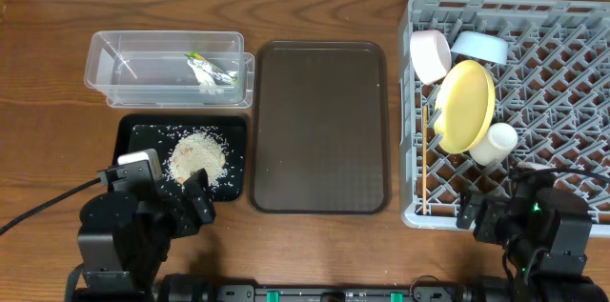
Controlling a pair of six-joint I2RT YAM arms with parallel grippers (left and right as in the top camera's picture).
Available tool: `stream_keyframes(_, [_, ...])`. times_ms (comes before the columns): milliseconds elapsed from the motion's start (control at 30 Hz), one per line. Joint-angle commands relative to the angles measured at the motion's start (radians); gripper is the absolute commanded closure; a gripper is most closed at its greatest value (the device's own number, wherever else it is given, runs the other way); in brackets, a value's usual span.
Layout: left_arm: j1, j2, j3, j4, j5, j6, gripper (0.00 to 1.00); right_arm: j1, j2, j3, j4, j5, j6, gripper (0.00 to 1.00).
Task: Sort waste into correct bins and load items into the dishwasher rack
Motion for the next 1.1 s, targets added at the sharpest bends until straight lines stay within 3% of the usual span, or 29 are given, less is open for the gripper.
stream_keyframes(0, [0.003,-0.001,-0.010,0.000,-0.011,0.013,0.07,-0.007,-0.003,-0.006,-0.011,0.027,-0.002,0.01])
stream_keyframes(133, [0.003,-0.001,-0.010,0.000,-0.011,0.013,0.07,-0.006,-0.007,-0.010,0.038,0.021,-0.001,0.01])
stream_keyframes(333, [0.003,-0.001,-0.010,0.000,-0.012,0.013,0.06,-0.003,-0.089,-0.068,0.246,0.018,-0.035,0.01])
stream_keyframes(667, [0.003,-0.001,-0.010,0.000,-0.011,0.013,0.06,0.057,-0.395,-0.400,0.713,0.018,-0.035,0.01])
stream_keyframes(900, [0.003,-0.001,-0.010,0.000,-0.011,0.013,0.06,0.072,-0.470,-0.596,1.049,0.018,-0.035,0.01])
stream_keyframes(1067, [0.003,-0.001,-0.010,0.000,-0.011,0.013,0.06,0.072,-0.475,-0.682,1.118,0.002,-0.035,0.01])
